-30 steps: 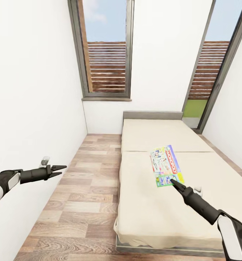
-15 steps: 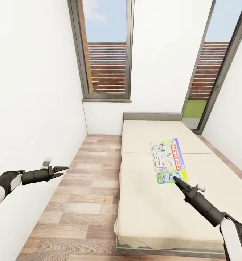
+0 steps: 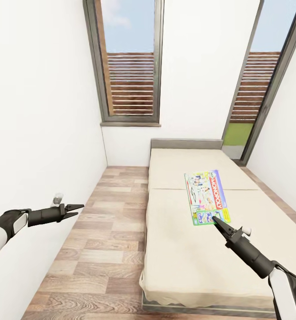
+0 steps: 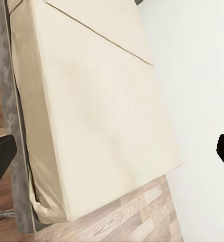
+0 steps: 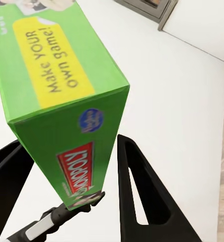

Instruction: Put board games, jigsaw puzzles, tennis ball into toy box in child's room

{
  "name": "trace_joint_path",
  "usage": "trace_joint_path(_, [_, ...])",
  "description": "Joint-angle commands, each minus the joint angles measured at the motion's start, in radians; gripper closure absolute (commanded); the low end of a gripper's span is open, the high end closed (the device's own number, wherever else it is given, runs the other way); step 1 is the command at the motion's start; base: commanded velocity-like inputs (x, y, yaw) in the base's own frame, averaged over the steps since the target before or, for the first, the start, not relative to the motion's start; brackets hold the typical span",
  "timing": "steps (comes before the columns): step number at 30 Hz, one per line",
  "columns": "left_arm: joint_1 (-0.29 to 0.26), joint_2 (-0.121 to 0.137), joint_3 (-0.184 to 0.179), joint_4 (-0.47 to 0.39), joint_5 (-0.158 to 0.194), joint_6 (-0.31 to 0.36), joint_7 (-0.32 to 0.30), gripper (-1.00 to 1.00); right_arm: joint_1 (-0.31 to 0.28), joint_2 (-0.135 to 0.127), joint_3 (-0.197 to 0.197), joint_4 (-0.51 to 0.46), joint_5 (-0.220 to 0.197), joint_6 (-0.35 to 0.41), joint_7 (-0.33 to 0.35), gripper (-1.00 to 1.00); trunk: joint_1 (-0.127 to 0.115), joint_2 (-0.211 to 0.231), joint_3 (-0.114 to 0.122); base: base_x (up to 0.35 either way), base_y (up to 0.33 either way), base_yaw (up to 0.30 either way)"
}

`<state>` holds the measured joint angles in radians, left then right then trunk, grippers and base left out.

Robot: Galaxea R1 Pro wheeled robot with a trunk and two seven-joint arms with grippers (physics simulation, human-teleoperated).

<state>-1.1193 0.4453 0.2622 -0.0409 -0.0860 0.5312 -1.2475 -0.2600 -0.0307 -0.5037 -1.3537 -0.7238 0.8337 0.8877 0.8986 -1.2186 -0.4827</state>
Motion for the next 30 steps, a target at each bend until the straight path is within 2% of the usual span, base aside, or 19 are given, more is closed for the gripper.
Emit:
trace_joint_path(1, [-0.001,0.000,0.008,-0.001,-0.009,0.010,-0.004,-1.00,-0.001,0.000,-0.001,0.000,0.000,0.004,0.002,1.00,-0.004,0.007,0.002,0.000,0.000,0.000])
trace_joint_path(14, [0.001,0.000,0.008,-0.001,-0.009,0.010,-0.002,-1.00,-0.001,0.000,0.000,0.003,-0.003,-0.043,0.000,1.00,-0.054,0.098,0.044,0.000,0.000,-0.005])
trace_joint_path(26, [0.001,-0.011,0.008,-0.001,-0.009,0.008,-0.009,-1.00,-0.001,0.000,0.000,0.005,-0.003,-0.045,-0.003,1.00,-0.054,0.098,0.054,0.000,-0.004,-0.166])
trace_joint_path(30, [0.001,-0.019,0.008,-0.001,-0.009,0.005,-0.006,-1.00,-0.001,0.000,-0.001,0.005,-0.003,-0.045,-0.001,1.00,-0.054,0.098,0.054,0.000,-0.217,-0.035])
